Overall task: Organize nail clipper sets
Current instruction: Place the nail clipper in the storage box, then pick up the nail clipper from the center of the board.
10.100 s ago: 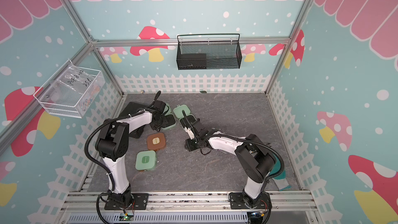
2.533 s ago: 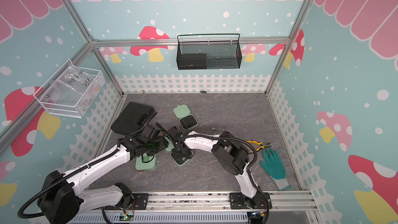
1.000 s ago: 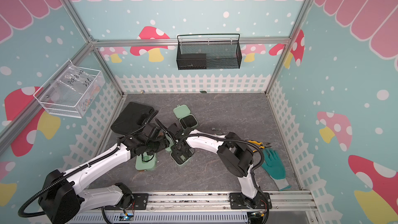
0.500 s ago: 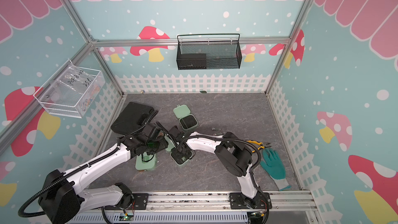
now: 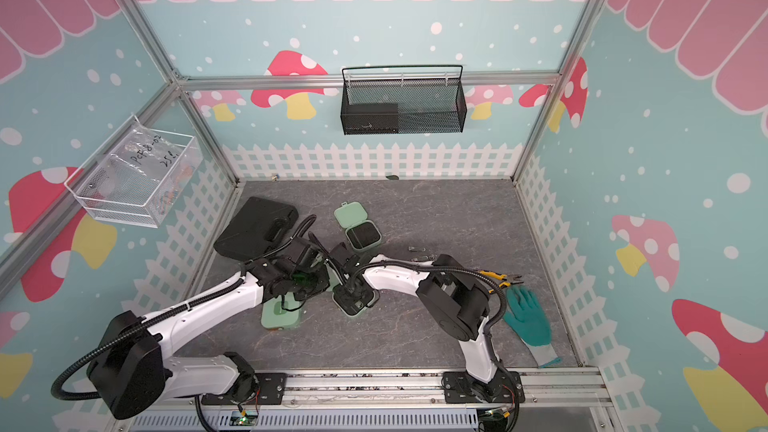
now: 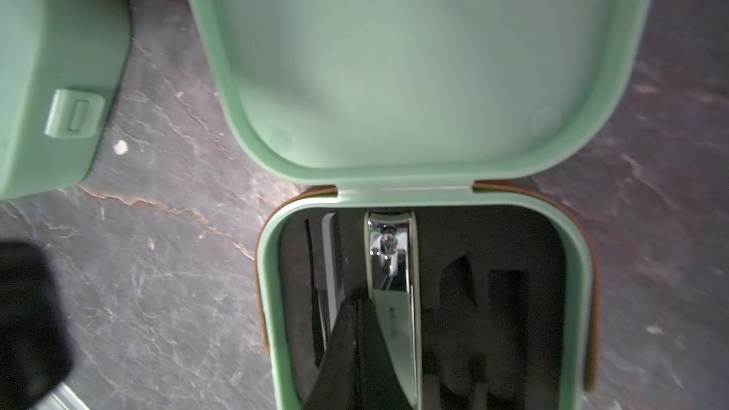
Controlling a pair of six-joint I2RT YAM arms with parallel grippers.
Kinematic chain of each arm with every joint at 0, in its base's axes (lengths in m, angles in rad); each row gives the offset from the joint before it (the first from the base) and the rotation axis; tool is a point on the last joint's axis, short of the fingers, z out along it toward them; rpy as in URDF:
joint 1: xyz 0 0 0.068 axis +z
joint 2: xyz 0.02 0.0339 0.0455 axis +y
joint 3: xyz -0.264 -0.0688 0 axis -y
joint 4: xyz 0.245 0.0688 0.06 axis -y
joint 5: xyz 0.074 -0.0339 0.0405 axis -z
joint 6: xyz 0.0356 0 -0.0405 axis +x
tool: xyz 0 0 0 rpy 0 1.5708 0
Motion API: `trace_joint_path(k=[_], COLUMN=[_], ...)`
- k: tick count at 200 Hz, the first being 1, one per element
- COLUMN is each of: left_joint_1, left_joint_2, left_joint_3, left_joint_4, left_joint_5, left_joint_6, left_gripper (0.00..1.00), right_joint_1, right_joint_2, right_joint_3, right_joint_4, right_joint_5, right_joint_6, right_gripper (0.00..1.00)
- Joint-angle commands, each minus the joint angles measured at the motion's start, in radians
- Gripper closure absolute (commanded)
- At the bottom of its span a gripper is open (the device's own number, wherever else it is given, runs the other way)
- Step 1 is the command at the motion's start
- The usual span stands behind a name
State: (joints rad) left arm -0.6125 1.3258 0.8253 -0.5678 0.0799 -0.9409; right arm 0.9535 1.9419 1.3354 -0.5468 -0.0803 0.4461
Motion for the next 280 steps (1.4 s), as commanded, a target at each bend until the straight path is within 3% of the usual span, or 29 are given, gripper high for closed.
trace_joint_path(k=[1,139,215,280], left_joint_1=[-0.023,-0.067,-0.069,-0.071], left_joint_2=[0.054,0.202,0.119,0.208], left_joint_3=[-0.006,-0.008,0.009,0.01], left_joint_4=[-0.014,0.079,0.042,0.071], left_joint_5=[0.012,0.061,0.032,0.034], left_joint_6=[-0.036,-0.11,-0.122,-0.126], left_gripper=[1.0,1.0,1.0,1.0], right_joint_1=[-0.009,-0.172,-0.225,-0.282], right_joint_2=[-0.122,-0.36,-0.41,-0.394], right_joint_3=[0.052,-0.144,-0.222,-0.228], right_joint_4=[-0.016,0.009,0.034,0.038], right_joint_5=[0.049,0.037,0.023,0.023], right_joint_6=[-0.018,-0.038,-0.041,-0.126], right_gripper=[0.93,0.9,0.9,0.8])
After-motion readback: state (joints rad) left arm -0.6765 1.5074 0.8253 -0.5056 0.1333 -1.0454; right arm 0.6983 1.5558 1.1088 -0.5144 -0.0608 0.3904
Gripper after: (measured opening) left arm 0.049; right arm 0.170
